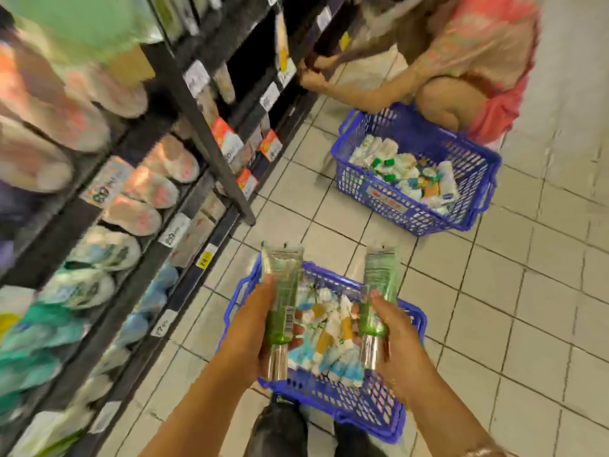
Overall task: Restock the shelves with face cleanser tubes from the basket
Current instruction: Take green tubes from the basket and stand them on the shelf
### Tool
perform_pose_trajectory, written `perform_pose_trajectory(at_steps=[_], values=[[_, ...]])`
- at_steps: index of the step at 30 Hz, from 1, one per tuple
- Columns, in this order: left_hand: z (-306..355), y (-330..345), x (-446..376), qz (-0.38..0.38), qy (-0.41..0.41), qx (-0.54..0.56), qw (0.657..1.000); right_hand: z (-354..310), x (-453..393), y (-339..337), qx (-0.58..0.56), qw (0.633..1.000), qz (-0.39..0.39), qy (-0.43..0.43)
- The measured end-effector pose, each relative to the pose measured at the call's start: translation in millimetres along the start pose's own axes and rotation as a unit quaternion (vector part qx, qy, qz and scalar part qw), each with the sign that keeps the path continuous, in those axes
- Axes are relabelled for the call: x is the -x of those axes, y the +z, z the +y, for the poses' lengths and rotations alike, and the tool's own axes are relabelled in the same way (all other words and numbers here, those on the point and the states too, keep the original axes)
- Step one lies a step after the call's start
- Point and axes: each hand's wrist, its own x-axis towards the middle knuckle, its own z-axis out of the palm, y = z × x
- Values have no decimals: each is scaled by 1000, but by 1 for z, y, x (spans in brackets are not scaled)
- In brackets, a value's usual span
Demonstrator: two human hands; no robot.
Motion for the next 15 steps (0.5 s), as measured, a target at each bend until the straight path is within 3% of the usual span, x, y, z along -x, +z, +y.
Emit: perform_pose_trajectory(at_steps=[7, 15], values=[[52, -1, 123, 46, 100, 118, 987, -63, 100, 73, -8, 991, -130, -26], [57, -15, 264, 71, 191, 307, 930, -95, 206, 130, 37, 945, -326, 0]])
